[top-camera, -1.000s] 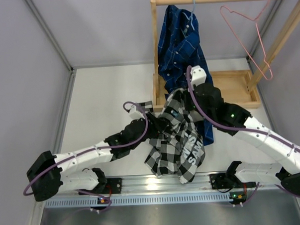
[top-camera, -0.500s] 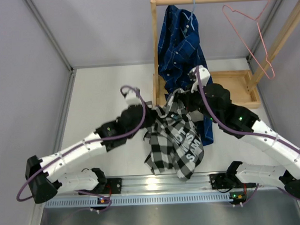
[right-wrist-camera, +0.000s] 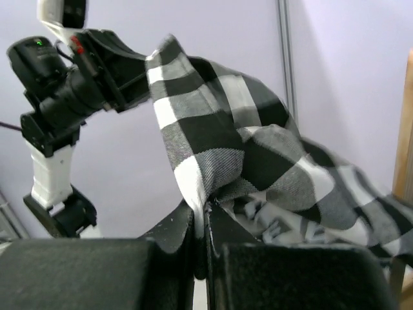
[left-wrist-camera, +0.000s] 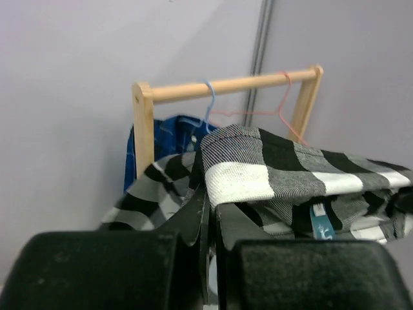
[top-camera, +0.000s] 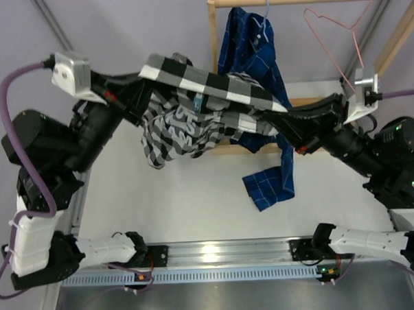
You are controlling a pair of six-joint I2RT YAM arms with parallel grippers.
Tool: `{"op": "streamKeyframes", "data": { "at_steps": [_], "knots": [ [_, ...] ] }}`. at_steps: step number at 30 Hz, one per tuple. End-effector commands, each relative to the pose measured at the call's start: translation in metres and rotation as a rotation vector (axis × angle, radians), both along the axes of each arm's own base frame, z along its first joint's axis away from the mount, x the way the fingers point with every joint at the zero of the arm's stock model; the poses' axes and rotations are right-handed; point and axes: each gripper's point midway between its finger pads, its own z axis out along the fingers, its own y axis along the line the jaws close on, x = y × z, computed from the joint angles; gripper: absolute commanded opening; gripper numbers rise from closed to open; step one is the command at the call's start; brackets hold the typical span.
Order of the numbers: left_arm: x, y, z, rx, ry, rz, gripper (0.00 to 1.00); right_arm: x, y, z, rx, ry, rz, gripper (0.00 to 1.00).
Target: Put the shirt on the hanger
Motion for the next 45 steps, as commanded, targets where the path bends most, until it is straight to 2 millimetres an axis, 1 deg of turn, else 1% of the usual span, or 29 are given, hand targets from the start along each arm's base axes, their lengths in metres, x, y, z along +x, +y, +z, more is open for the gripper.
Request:
{"op": "streamKeyframes", "data": {
  "at_steps": [1,2,3,4,5,6,7,8,9,10,11,13,14,16,17,19,21,22,24,25,26,30,33,36,37,40,42,43,45],
  "knots": [
    [0.023,-0.021,-0.072,0.133,0.072,0.036,0.00,0.011,-0.007,-0.052,0.041,0.172,-0.056,0.00],
    [0.029,-0.022,-0.091,0.105,0.143,0.054,0.00,0.021,0.006,-0.104,-0.021,0.256,-0.072,0.00],
    [0.036,-0.025,-0.136,0.142,0.229,0.083,0.00,0.022,0.006,-0.123,0.006,0.333,-0.068,0.00],
    [0.041,-0.024,-0.159,0.137,0.284,0.112,0.00,0.023,0.007,-0.142,0.006,0.370,-0.070,0.00],
    [0.044,-0.021,-0.181,0.091,0.353,0.148,0.00,0.024,0.008,-0.183,-0.030,0.419,-0.080,0.00],
    [0.049,-0.026,-0.229,0.117,0.424,0.168,0.00,0.023,0.009,-0.198,-0.023,0.460,-0.075,0.00],
    [0.046,-0.022,-0.243,0.093,0.448,0.170,0.00,0.022,0.006,-0.210,-0.028,0.473,-0.081,0.00],
    [0.043,-0.028,-0.262,0.062,0.496,0.145,0.00,0.024,0.009,-0.237,-0.068,0.504,-0.091,0.00],
    [0.041,-0.030,-0.278,0.059,0.521,0.133,0.00,0.024,0.008,-0.246,-0.084,0.512,-0.096,0.00],
    [0.040,-0.034,-0.310,0.095,0.570,0.131,0.00,0.021,0.007,-0.257,-0.112,0.520,-0.090,0.00],
    [0.039,-0.037,-0.324,0.095,0.607,0.124,0.00,0.018,0.008,-0.268,-0.148,0.524,-0.082,0.10],
    [0.034,-0.042,-0.355,0.152,0.679,0.109,0.00,0.016,0.004,-0.279,-0.227,0.494,-0.091,0.22],
    [0.033,-0.045,-0.377,0.192,0.732,0.115,0.00,0.017,-0.003,-0.289,-0.279,0.504,-0.120,0.33],
    [0.028,-0.042,-0.406,0.272,0.810,0.135,0.00,0.021,-0.014,-0.297,-0.351,0.469,-0.177,0.45],
    [0.028,-0.043,-0.419,0.302,0.849,0.152,0.00,0.021,-0.022,-0.304,-0.404,0.467,-0.200,0.54],
    [0.030,-0.035,-0.430,0.318,0.884,0.215,0.00,0.023,-0.029,-0.313,-0.499,0.435,-0.233,0.62],
    [0.031,-0.030,-0.438,0.331,0.902,0.251,0.00,0.022,-0.033,-0.313,-0.575,0.405,-0.231,0.70],
    [0.030,-0.030,-0.438,0.330,0.905,0.247,0.00,0.018,-0.026,-0.314,-0.602,0.393,-0.186,0.73],
    [0.028,-0.037,-0.434,0.325,0.908,0.209,0.00,0.010,-0.013,-0.295,-0.621,0.293,-0.096,0.78],
    [0.026,-0.041,-0.432,0.324,0.910,0.184,0.00,0.004,-0.001,-0.294,-0.645,0.260,-0.022,0.79],
    [0.026,-0.044,-0.430,0.325,0.910,0.168,0.00,0.001,0.004,-0.279,-0.634,0.220,0.012,0.79],
    [0.022,-0.055,-0.413,0.298,0.892,0.092,0.00,0.015,0.024,-0.272,-0.738,0.091,0.027,0.80],
    [0.013,-0.063,-0.403,0.285,0.879,0.010,0.00,0.030,0.044,-0.284,-0.822,0.060,0.034,0.80],
    [0.003,-0.070,-0.398,0.293,0.867,-0.070,0.00,0.045,0.066,-0.301,-0.889,0.019,0.050,0.77],
    [0.001,-0.069,-0.397,0.291,0.863,-0.079,0.00,0.050,0.072,-0.299,-0.881,0.002,0.044,0.76],
    [-0.002,-0.067,-0.395,0.287,0.858,-0.091,0.00,0.058,0.083,-0.314,-0.926,0.011,0.065,0.68],
    [-0.003,-0.062,-0.394,0.278,0.849,-0.083,0.00,0.059,0.087,-0.325,-0.949,0.027,0.087,0.61],
    [-0.003,-0.061,-0.392,0.274,0.843,-0.080,0.00,0.058,0.089,-0.335,-0.965,0.041,0.106,0.54],
    [-0.005,-0.059,-0.392,0.269,0.839,-0.081,0.00,0.062,0.090,-0.345,-0.982,0.058,0.090,0.43]
  ]
}}
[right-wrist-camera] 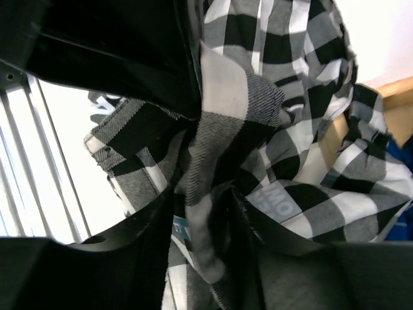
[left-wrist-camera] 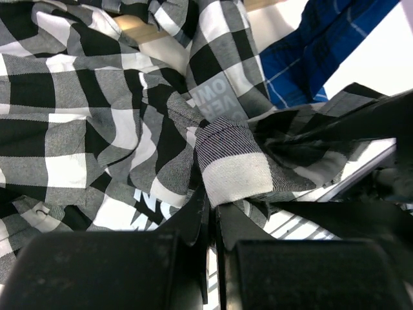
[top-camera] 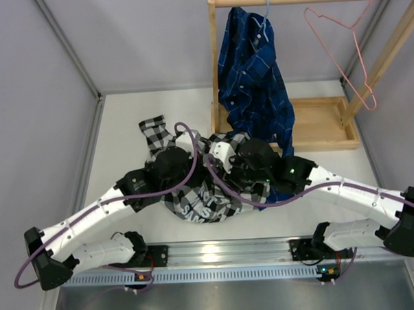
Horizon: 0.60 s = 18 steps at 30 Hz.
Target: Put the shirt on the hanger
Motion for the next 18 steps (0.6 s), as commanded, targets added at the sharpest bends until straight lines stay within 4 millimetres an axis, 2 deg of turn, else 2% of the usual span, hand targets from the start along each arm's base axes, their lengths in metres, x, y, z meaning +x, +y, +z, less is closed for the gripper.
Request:
{"op": "streamKeyframes", "data": {
  "at_steps": [1,2,3,5,6,8,10,13,14,18],
  "knots": [
    [-0.001,-0.003,0.020,-0.066,-0.054,-0.024,0.00,0.012,0.012,0.017,0.061,-0.060,0.001,0.35],
    [-0.002,-0.005,0.021,-0.072,-0.054,-0.034,0.00,0.018,0.013,0.020,0.076,-0.073,-0.028,0.10],
    [-0.004,-0.006,0.022,-0.077,-0.055,-0.046,0.00,0.022,0.010,0.023,0.087,-0.089,-0.057,0.00],
    [-0.007,-0.008,0.021,-0.078,-0.056,-0.077,0.00,0.030,0.004,0.029,0.110,-0.113,-0.125,0.00],
    [-0.008,-0.008,0.021,-0.082,-0.062,-0.084,0.03,0.032,0.001,0.039,0.140,-0.128,-0.145,0.00],
    [-0.007,-0.006,0.021,-0.087,-0.072,-0.072,0.27,0.032,0.000,0.048,0.173,-0.120,-0.169,0.00],
    [-0.006,-0.004,0.024,-0.124,-0.088,-0.047,0.65,0.037,-0.002,0.055,0.186,-0.128,-0.208,0.00],
    [-0.003,-0.001,0.024,-0.133,-0.111,0.005,0.67,0.046,-0.006,0.060,0.202,-0.129,-0.284,0.00],
    [0.001,0.003,0.024,-0.125,-0.122,0.037,0.63,0.048,-0.007,0.060,0.209,-0.120,-0.307,0.00],
    [-0.002,-0.005,0.022,-0.107,-0.152,0.060,0.58,0.057,-0.004,0.058,0.212,-0.097,-0.372,0.00]
  ]
}}
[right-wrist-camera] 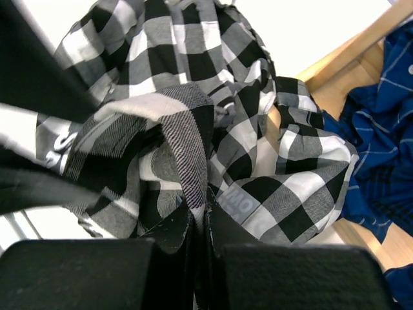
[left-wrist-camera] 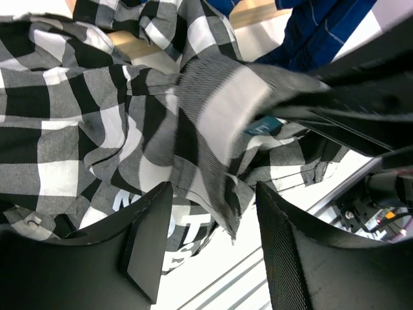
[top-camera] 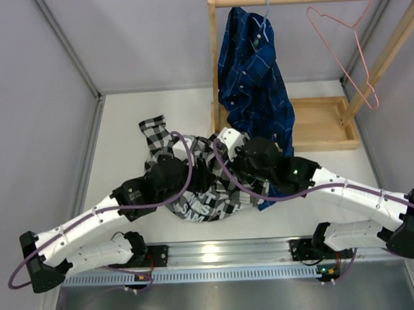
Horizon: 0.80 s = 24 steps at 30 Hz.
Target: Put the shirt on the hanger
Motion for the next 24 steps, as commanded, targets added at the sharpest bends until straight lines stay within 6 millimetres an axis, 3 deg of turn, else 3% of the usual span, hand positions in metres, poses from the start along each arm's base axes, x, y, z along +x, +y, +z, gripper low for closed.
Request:
{"op": "streamKeyframes", "data": {
  "at_steps": [1,5,11,16,19,20,22,23,24],
  "knots": [
    [0.004,-0.010,0.016,-0.041,-0.087,0.061,0.58,0.023,0.010,0.040,0.131,-0.042,-0.104,0.00],
    [0.007,-0.014,0.007,0.036,-0.131,0.122,0.54,0.028,0.015,0.037,0.143,-0.014,-0.142,0.00],
    [0.019,-0.003,-0.010,0.083,-0.132,0.238,0.44,0.027,0.018,0.034,0.146,0.001,-0.134,0.00],
    [0.025,-0.001,-0.017,0.102,-0.133,0.288,0.46,0.021,0.015,0.034,0.155,0.005,-0.120,0.00],
    [0.031,-0.009,-0.014,0.103,-0.132,0.291,0.32,0.017,0.015,0.034,0.164,0.015,-0.104,0.00],
    [0.030,-0.014,-0.013,0.096,-0.125,0.273,0.16,0.018,0.015,0.034,0.166,0.015,-0.108,0.00],
    [0.029,-0.022,-0.011,0.082,-0.120,0.253,0.00,0.019,0.012,0.034,0.172,0.017,-0.127,0.00],
    [0.028,-0.023,-0.012,0.083,-0.114,0.247,0.00,0.020,0.011,0.035,0.174,0.015,-0.137,0.04],
    [0.027,-0.024,-0.013,0.078,-0.107,0.244,0.00,0.021,0.007,0.040,0.185,0.008,-0.152,0.17]
  ]
}}
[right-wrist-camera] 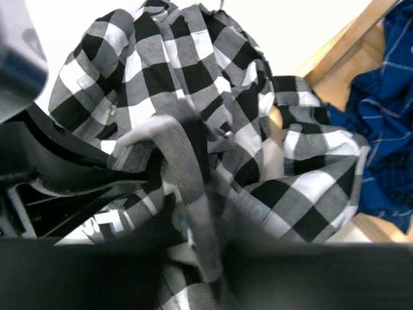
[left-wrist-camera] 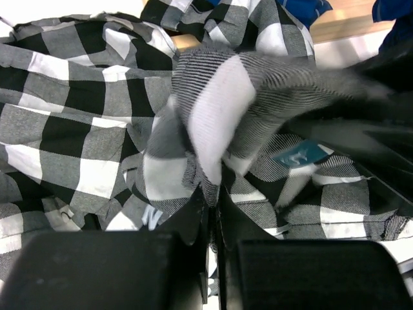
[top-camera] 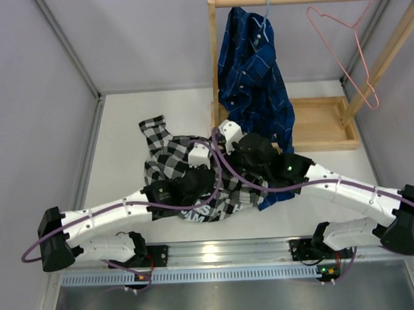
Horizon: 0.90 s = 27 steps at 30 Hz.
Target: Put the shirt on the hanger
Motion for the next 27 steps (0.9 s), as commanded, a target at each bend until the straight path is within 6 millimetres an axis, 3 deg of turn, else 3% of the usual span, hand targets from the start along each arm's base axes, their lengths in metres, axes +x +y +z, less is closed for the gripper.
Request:
{"op": "streamKeyframes", "data": {
  "at_steps": [1,2,3,5,6,8,9,11,13,14,15,16,18,19,20,21,22,23,25,27],
  "knots": [
    [0.005,-0.015,0.027,-0.112,-0.028,0.004,0.00,0.006,-0.004,0.045,0.138,-0.053,-0.053,0.63],
    [0.004,-0.010,0.027,-0.124,-0.028,0.011,0.00,0.002,-0.010,0.045,0.126,-0.036,-0.060,0.73],
    [0.002,-0.008,0.025,-0.128,-0.024,0.009,0.00,-0.004,-0.017,0.065,0.167,-0.047,-0.055,0.79],
    [-0.001,-0.003,0.019,-0.131,-0.007,-0.002,0.00,-0.015,-0.029,0.082,0.204,-0.041,-0.051,0.98],
    [-0.003,-0.002,0.019,-0.151,0.011,-0.020,0.00,-0.022,-0.043,0.110,0.268,-0.082,-0.062,0.99],
    [-0.006,-0.001,0.014,-0.159,0.031,-0.039,0.00,-0.026,-0.068,0.137,0.312,-0.129,-0.114,1.00],
    [-0.008,0.000,0.012,-0.160,0.038,-0.049,0.00,-0.026,-0.096,0.164,0.333,-0.179,-0.194,0.99],
    [-0.015,-0.003,0.007,-0.169,0.064,-0.082,0.00,-0.021,-0.131,0.185,0.292,-0.243,-0.302,0.99],
    [-0.022,-0.004,0.002,-0.178,0.087,-0.112,0.00,-0.010,-0.181,0.212,0.191,-0.320,-0.487,1.00],
    [-0.024,-0.003,0.002,-0.183,0.091,-0.118,0.00,-0.007,-0.195,0.219,0.158,-0.334,-0.538,0.99],
    [-0.025,-0.003,0.000,-0.184,0.095,-0.124,0.00,-0.002,-0.206,0.238,0.137,-0.362,-0.572,0.99],
    [-0.028,-0.002,-0.002,-0.185,0.102,-0.131,0.00,0.004,-0.226,0.236,0.065,-0.356,-0.631,0.99],
    [-0.030,-0.001,-0.004,-0.187,0.109,-0.137,0.00,0.013,-0.247,0.250,0.033,-0.371,-0.716,0.99],
    [-0.032,0.000,-0.005,-0.186,0.113,-0.140,0.00,0.021,-0.277,0.253,-0.011,-0.386,-0.826,0.99],
    [-0.034,-0.001,-0.006,-0.192,0.124,-0.148,0.00,0.028,-0.292,0.254,-0.029,-0.384,-0.879,0.99],
    [-0.036,-0.001,-0.006,-0.199,0.129,-0.155,0.00,0.043,-0.291,0.255,-0.022,-0.369,-0.870,1.00],
    [-0.037,-0.001,-0.006,-0.203,0.134,-0.160,0.00,0.051,-0.313,0.254,-0.030,-0.357,-0.957,1.00],
    [-0.039,-0.001,-0.009,-0.202,0.142,-0.166,0.00,0.072,-0.317,0.244,-0.056,-0.320,-0.983,0.99],
    [-0.042,-0.003,-0.012,-0.203,0.157,-0.182,0.00,0.087,-0.341,0.249,-0.034,-0.312,-1.072,1.00],
    [-0.046,-0.005,-0.016,-0.200,0.176,-0.202,0.00,0.111,-0.351,0.250,-0.022,-0.313,-1.101,0.99]
  ]
}}
